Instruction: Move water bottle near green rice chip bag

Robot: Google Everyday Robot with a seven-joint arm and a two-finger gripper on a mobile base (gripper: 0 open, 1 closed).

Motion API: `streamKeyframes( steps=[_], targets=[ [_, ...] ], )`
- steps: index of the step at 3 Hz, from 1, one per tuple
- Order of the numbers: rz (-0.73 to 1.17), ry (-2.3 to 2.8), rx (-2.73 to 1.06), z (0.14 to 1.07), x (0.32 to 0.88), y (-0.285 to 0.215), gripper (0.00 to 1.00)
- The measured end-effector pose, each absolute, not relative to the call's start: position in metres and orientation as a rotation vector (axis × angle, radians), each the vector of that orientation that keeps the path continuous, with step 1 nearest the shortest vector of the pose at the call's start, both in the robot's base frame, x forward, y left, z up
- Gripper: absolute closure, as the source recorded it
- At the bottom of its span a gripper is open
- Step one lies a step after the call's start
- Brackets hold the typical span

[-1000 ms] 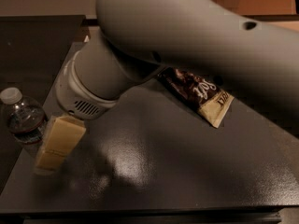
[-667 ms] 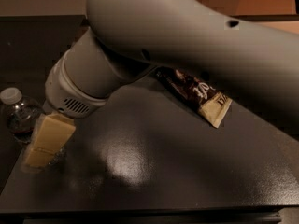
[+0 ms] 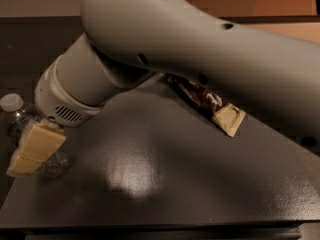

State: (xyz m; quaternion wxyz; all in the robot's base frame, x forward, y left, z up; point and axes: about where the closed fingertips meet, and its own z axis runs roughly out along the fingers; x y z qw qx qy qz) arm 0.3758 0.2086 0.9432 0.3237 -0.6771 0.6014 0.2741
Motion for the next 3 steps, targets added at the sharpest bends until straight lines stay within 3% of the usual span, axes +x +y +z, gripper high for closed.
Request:
streamKeyframes(
  steps=[3],
  targets=[
    [0.708,1.626,-1.716,0.966,0.397,0.198,0.87]
  ],
)
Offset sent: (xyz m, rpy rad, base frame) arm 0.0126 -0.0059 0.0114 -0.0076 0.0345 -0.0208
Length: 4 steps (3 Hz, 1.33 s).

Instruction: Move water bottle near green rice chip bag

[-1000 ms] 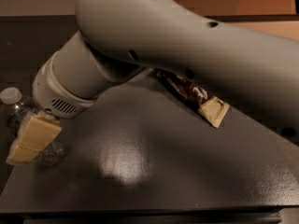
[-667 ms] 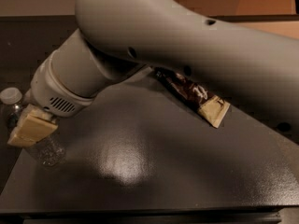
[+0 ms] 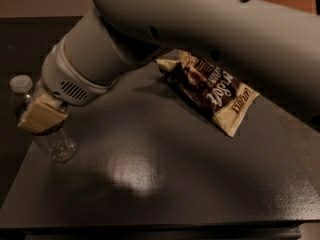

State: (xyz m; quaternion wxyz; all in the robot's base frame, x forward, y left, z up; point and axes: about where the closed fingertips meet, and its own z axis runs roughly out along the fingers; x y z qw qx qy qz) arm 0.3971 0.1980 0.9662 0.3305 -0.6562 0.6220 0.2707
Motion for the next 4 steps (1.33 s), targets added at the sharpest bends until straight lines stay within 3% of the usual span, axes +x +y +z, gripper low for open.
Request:
streamKeyframes(
  steps=[1,4],
  targets=[
    [0.648,1.696,-1.645,0.98,0.432,0.178,1.0],
    [0.493,1.895,-1.457,0.984,0.559,0.102,1.0]
  ],
)
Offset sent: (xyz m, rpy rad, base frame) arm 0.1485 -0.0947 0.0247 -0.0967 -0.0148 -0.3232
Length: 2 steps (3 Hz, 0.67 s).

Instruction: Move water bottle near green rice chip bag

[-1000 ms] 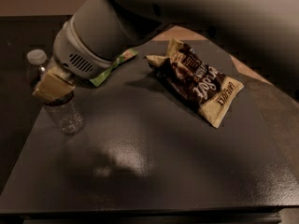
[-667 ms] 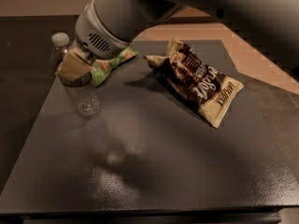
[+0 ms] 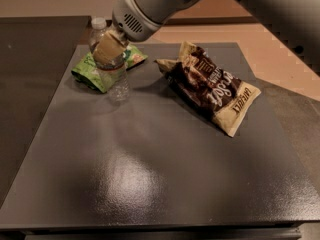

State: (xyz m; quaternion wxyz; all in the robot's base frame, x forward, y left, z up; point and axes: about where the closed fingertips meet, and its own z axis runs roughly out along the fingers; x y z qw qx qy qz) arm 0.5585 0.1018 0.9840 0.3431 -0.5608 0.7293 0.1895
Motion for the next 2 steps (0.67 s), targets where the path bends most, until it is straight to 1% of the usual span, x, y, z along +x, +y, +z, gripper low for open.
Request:
streamKeyframes(
  steps=[2],
  targets=[
    [0.544,1.918,-1.387,0.976,0.597,0.096,1.0]
  ],
)
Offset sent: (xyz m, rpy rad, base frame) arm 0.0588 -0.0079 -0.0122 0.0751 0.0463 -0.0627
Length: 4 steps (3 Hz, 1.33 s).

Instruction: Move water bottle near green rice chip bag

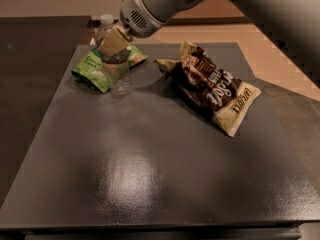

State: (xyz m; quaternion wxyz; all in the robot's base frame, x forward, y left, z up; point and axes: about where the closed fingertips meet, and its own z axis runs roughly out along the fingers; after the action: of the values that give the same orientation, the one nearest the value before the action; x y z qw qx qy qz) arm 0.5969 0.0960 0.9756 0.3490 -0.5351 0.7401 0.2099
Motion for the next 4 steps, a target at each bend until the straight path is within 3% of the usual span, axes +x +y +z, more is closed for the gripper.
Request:
streamKeyframes(
  steps=[1,4],
  targets=[
    [0.553,1.923,-1.376,0.971,0.603,0.098,0.82],
    [0.537,1.927,-1.38,0.959,0.602,0.1,0.11]
  ],
)
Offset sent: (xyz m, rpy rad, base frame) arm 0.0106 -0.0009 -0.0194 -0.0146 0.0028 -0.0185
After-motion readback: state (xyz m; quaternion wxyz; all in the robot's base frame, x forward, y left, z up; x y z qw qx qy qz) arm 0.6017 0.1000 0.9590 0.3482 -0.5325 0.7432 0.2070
